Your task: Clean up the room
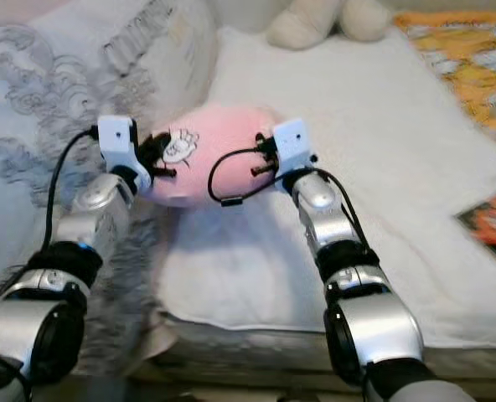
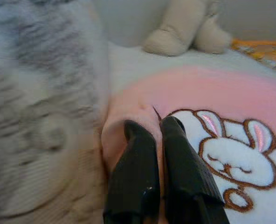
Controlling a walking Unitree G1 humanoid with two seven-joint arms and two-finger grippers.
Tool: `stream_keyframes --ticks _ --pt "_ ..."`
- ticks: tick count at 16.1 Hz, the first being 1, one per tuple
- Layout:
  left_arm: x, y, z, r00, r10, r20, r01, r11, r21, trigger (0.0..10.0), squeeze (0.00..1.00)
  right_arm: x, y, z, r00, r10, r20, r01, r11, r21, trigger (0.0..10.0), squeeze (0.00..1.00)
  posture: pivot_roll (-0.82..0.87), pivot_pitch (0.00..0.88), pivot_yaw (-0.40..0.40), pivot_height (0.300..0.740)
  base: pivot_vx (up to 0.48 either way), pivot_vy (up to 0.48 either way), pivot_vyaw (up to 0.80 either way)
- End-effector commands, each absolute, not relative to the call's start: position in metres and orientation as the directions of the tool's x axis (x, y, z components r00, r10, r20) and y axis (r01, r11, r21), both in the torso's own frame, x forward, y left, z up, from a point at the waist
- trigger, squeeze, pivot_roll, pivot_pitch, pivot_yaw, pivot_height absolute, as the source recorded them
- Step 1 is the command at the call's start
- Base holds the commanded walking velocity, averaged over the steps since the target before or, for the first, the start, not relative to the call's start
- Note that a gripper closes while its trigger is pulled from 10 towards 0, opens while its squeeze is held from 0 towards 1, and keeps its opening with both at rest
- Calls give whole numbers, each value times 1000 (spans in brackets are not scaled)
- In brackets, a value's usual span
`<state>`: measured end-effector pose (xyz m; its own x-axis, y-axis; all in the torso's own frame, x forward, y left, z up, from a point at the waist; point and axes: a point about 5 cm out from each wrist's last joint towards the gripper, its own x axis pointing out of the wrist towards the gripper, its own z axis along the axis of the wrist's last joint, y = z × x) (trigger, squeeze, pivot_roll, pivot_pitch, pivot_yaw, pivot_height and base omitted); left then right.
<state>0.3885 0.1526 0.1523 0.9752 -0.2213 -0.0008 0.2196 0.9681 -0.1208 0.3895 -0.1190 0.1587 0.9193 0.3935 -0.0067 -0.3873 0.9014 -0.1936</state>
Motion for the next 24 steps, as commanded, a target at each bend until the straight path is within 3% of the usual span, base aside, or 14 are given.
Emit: stream_keyframes --ticks 1,4,9,10,11,16,19,22,23,24 --pt "392 166 158 989 -144 15 145 983 -114 10000 0 392 -131 162 933 360 0 -353 914 -198 10000 0 -158 0 115 740 0 0 0" --pt "382 160 121 992 -81 -95 67 988 -136 10000 0 385 -122 132 895 418 -155 -444 871 -211 10000 0 -153 70 94 740 0 0 0" --pt "366 141 90 983 -75 -165 48 986 -158 10000 0 369 -140 98 872 405 -276 -467 858 -216 10000 0 -159 105 86 740 0 0 0" --pt "365 136 87 983 -80 -166 55 987 -154 10000 0 369 -147 96 876 388 -286 -455 863 -221 10000 133 -161 104 87 740 0 0 0" --pt "364 131 87 982 -89 -169 61 985 -163 10000 1000 368 -156 96 883 362 -298 -438 864 -248 10000 1000 -160 104 86 740 0 0 0" --pt "365 95 106 986 -164 -42 149 958 -245 10000 1000 375 -197 117 931 262 -255 -339 879 -336 10000 1000 -165 92 88 740 0 0 0" --pt "364 108 102 990 -135 -50 122 971 -205 10000 1000 374 -187 114 927 285 -242 -351 887 -299 10000 1000 -160 90 88 740 0 0 0" --pt "365 123 110 990 -137 -18 131 970 -203 10000 1000 367 -159 94 911 317 -265 -373 907 -196 10000 1000 -152 77 87 740 0 0 0" --pt "364 123 112 990 -144 -8 140 971 -194 10000 0 366 -154 95 916 321 -240 -375 897 -232 10000 643 -150 67 89 740 0 0 0" --pt "360 126 117 990 -139 26 141 974 -174 10000 0 367 -150 106 934 326 -146 -355 891 -282 10000 0 -148 58 92 740 0 0 0"
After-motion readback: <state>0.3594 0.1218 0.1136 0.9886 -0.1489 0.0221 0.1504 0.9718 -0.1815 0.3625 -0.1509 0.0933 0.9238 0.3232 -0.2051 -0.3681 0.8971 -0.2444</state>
